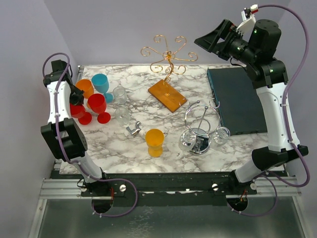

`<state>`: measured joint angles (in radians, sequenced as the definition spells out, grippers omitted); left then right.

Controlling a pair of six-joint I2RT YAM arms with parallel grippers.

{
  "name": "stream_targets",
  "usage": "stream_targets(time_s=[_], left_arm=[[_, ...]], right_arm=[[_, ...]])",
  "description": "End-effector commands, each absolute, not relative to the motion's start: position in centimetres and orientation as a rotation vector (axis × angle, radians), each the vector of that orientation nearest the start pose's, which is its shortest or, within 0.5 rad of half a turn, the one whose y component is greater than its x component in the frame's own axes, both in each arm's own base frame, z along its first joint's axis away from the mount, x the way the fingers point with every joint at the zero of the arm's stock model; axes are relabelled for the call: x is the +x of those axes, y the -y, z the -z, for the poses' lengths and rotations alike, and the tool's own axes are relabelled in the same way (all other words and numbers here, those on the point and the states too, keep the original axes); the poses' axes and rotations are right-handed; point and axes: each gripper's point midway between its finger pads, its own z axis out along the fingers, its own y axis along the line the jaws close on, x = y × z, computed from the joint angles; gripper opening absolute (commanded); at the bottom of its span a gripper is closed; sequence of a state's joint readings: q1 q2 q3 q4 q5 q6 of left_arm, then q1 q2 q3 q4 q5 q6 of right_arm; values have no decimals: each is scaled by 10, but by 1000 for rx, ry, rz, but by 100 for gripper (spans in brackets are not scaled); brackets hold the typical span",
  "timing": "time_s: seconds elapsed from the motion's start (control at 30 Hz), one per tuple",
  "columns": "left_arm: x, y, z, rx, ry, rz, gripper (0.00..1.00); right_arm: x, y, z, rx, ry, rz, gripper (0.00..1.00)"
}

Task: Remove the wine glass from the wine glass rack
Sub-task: Place the wine glass at the center of the board.

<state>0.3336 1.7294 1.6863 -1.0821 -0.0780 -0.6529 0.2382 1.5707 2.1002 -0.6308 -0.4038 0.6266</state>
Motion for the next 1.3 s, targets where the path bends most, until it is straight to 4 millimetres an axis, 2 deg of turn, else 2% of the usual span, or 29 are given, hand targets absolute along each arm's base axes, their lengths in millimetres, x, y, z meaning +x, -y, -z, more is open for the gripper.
stream_targets(time_s=[0.0, 0.2, 0.47, 0.67, 1.03, 1.27], left_arm=[[373, -117, -166, -1321, -2369, 8, 0], [375, -117, -157, -1339, -2377, 7, 1], [375, -118, -156, -1346, -2372, 6, 25], [378, -118, -173, -1325, -2334, 23, 36], [378, -122, -207, -1298, -2259, 10, 40], [377, -122, -218, -1285, -2239, 11, 41]], right_arm=[[386, -187, -500, 3, -1745, -961, 100], [388, -187, -498, 1, -1748, -959, 100], [388, -189, -496, -3, -1748, -968, 100], [390, -192, -495, -7, -1752, -984, 100], [389, -195, -497, -19, -1751, -1006, 100], [388, -196, -498, -21, -1751, -1013, 100]])
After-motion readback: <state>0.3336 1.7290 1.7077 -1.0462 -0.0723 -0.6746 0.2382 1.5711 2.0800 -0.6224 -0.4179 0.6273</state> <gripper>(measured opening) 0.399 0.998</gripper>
